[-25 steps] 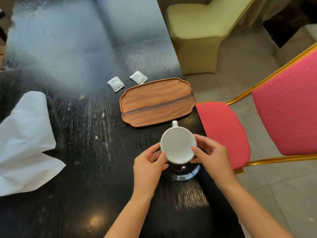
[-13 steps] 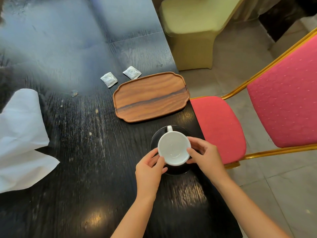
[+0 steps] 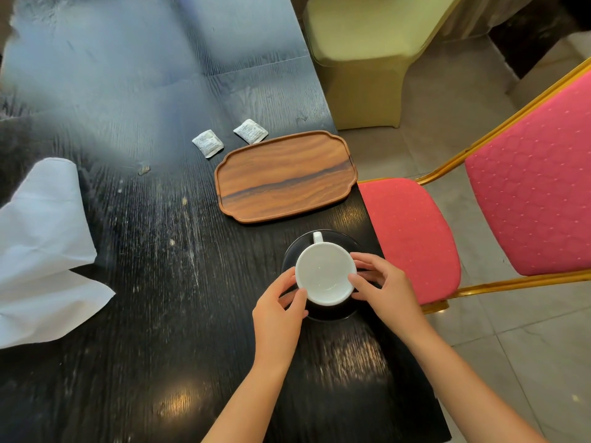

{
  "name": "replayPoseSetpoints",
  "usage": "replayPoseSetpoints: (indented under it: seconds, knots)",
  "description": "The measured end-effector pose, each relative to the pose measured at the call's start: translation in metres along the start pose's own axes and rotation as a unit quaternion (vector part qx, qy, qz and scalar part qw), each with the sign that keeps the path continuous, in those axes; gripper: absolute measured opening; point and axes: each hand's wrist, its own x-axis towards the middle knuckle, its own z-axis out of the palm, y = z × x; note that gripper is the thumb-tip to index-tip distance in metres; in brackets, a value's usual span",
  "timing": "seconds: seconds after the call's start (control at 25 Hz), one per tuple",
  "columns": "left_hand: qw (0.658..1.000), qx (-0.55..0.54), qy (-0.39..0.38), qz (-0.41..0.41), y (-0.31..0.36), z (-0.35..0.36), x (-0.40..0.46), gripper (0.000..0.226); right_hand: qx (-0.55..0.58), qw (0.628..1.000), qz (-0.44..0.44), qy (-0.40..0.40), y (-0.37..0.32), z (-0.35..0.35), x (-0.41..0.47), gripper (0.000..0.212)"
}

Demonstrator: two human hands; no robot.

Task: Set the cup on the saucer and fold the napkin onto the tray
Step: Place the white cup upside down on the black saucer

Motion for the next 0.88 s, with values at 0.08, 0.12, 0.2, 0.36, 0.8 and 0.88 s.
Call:
replayPoseSetpoints:
  seconds: [0.08, 0.12, 0.2, 0.36, 0.8, 0.88]
  knots:
    - [1.000, -0.008, -0.008, -0.001, 0.001, 0.001, 0.000, 0.039, -0.002, 1.000, -0.007, -0.001, -0.003, -0.001, 0.000, 0.034]
    - [1.000, -0.011, -0.009, -0.002, 0.001, 0.001, 0.000, 0.039, -0.003, 1.000, -0.011, -0.001, -0.004, -0.001, 0.000, 0.034]
    - [1.000, -0.018, -0.006, -0.004, 0.001, 0.003, -0.001, 0.039, 0.000, 1.000, -0.010, 0.001, -0.005, 0.000, 0.000, 0.035]
    - [1.000, -0.022, 0.002, -0.006, -0.001, 0.004, -0.002, 0.039, -0.010, 1.000, -0.015, 0.002, -0.006, 0.000, 0.000, 0.037]
    - [1.000, 0.003, -0.004, 0.019, -0.002, 0.001, 0.000, 0.039, -0.055, 0.998, -0.024, -0.003, -0.008, -0.001, 0.000, 0.035]
    - [0.999, 0.045, -0.001, 0.020, 0.002, -0.004, -0.001, 0.043, -0.092, 0.996, -0.021, -0.003, -0.014, -0.004, 0.000, 0.038]
